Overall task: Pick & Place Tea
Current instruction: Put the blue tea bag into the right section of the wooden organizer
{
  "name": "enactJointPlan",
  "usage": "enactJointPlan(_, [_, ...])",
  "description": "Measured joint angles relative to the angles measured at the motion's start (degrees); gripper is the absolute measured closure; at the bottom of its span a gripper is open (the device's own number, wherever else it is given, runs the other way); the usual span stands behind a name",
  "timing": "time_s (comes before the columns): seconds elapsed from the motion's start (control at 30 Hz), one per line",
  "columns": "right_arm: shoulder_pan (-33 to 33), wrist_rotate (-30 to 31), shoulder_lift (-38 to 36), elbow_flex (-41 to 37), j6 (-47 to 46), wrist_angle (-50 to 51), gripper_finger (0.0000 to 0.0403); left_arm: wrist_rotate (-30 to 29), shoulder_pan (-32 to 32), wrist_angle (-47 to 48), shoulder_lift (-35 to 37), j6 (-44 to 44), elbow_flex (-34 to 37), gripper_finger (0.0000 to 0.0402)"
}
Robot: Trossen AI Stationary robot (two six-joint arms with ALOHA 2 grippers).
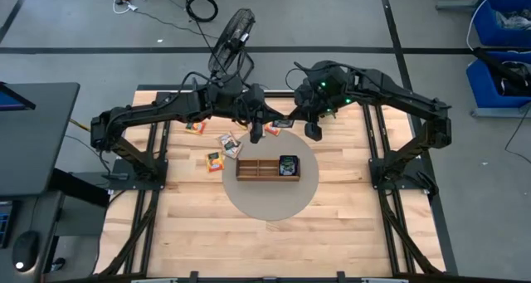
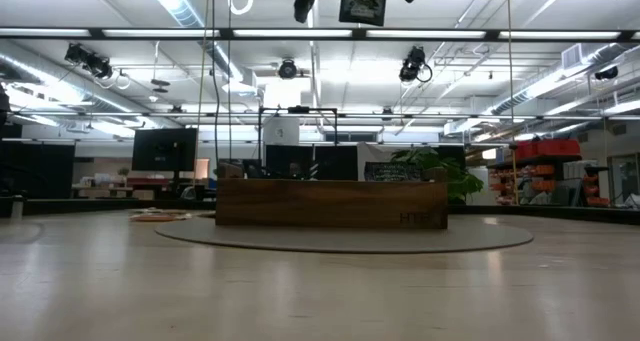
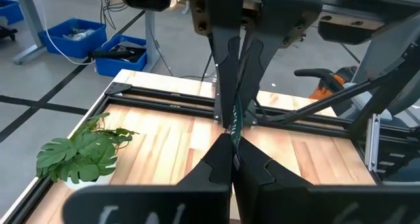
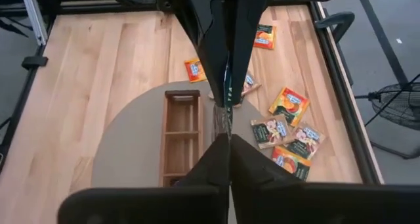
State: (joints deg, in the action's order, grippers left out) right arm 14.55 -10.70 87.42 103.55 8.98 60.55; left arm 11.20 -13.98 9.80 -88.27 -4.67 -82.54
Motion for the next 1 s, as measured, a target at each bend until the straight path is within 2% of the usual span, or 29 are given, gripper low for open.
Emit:
enactJointPlan(0.27, [-0.1, 2.3, 0.0, -0.9, -1.4, 1.5, 0.0401, -0.2, 0.0, 0.0, 1.1, 0.2, 0.0, 0.0356])
enactJointPlan(0.43, [-1.4, 2.4, -0.5, -5.4, -3.1, 0.0, 0.0402, -4.1, -0.8, 0.9, 4.3, 1.3, 0.0, 0.0335])
enactJointPlan(0.7, [-6.0, 1.7, -4.3, -23.2, -8.5, -12.0, 0.0402, -11.3, -2.1, 5.5, 7.8, 1.1, 0.0, 0.0328])
enactJointPlan(0.83, [-7.8, 1.7, -5.1, -32.4, -11.4, -21.2, 0.0403, -11.6, -2.0, 6.7, 8.1, 1.0, 0.0, 0.0328])
enactJointPlan(1.0, [-9.8, 4.9, -4.3, -39.7, -12.3, -26.9, 0.0403, -11.6, -2.0, 6.9, 8.0, 1.0, 0.0, 0.0328])
